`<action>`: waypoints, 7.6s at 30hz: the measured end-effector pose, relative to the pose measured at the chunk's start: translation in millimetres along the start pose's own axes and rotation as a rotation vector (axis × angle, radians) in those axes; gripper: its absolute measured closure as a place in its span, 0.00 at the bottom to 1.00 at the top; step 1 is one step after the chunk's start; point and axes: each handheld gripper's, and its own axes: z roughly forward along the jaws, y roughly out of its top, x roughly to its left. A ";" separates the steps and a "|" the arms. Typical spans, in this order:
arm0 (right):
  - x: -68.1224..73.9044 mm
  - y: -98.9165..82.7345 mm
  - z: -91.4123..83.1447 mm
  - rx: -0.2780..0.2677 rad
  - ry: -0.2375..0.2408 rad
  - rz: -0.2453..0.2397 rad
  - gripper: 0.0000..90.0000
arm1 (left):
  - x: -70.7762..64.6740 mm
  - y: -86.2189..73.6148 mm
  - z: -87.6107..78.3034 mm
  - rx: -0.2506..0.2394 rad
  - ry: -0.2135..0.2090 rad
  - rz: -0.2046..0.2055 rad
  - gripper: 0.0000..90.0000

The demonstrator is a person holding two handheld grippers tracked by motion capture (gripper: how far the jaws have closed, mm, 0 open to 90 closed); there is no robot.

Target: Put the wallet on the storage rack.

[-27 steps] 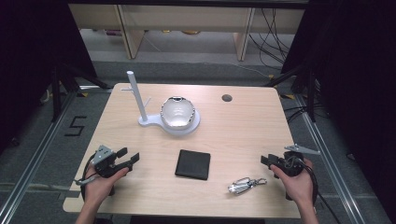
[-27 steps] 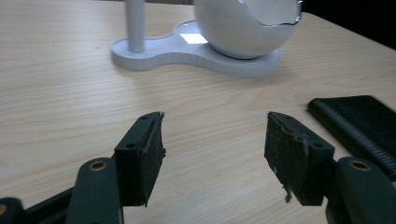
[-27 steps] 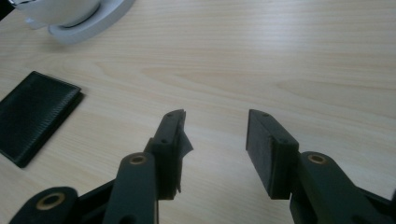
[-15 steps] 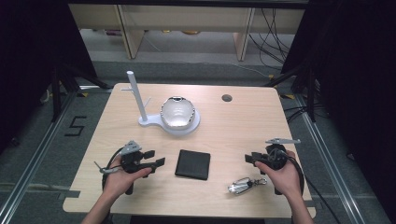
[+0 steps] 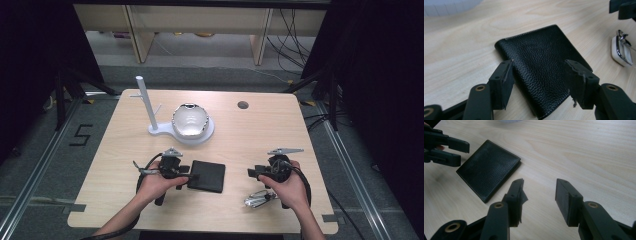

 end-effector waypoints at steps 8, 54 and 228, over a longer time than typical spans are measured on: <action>-4.4 -2.6 -2.4 -0.030 0.003 0.014 0.65 | -3.6 7.1 2.5 0.085 0.041 0.026 0.43; -9.0 -3.8 -14.7 -0.055 -0.006 0.017 0.63 | -13.3 31.3 0.4 0.109 0.053 0.206 0.92; -41.6 -23.3 -47.5 -0.006 -0.111 0.102 0.63 | 29.5 149.6 -69.6 -0.023 0.303 0.718 0.48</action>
